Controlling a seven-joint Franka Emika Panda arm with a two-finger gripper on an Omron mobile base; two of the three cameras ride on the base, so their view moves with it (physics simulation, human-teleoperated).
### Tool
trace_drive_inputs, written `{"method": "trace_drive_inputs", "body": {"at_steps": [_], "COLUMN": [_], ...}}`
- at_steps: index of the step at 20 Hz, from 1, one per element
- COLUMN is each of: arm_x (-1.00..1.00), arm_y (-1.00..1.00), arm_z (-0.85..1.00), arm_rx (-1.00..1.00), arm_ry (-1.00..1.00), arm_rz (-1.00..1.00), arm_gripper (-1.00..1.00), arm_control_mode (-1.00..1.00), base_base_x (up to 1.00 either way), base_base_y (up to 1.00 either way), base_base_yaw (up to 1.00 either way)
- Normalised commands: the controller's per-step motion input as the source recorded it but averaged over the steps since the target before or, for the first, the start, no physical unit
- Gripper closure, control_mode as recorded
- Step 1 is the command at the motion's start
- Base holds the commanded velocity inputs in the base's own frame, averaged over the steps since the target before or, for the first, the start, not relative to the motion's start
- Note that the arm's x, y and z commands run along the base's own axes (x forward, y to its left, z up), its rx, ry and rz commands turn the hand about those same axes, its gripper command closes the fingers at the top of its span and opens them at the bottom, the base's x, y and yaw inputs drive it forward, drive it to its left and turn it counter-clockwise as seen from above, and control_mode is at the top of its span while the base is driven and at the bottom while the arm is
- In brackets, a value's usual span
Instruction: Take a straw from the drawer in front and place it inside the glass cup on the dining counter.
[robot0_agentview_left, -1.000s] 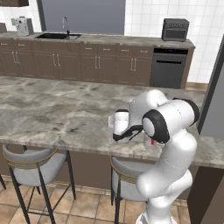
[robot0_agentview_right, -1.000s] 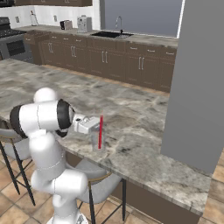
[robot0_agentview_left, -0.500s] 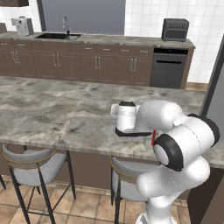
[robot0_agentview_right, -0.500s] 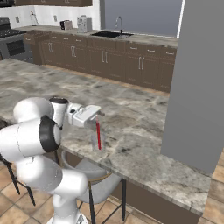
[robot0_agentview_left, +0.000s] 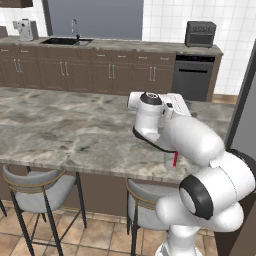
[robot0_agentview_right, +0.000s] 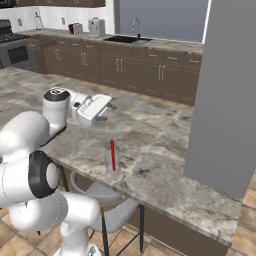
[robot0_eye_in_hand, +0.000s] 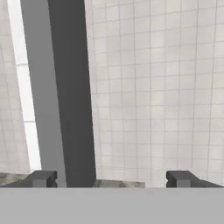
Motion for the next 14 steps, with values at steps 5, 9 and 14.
{"method": "trace_drive_inputs", "body": {"at_steps": [5, 9, 14], "arm_x": [-0.81, -1.0, -1.0], "arm_y": [0.0, 0.0, 0.0], "arm_z": [0.77, 0.43, 0.06], "arm_rx": [0.02, 0.06, 0.1], "arm_ry": [-0.08, -0.07, -0.04], "arm_rz": [0.0, 0.0, 0.0], "arm_gripper": [-1.0, -1.0, -1.0], "arm_control_mode": [-1.0, -1.0, -1.0], "base_base_x": [0.0, 0.0, 0.0], "base_base_y": [0.0, 0.0, 0.0], "base_base_yaw": [0.0, 0.0, 0.0]}}
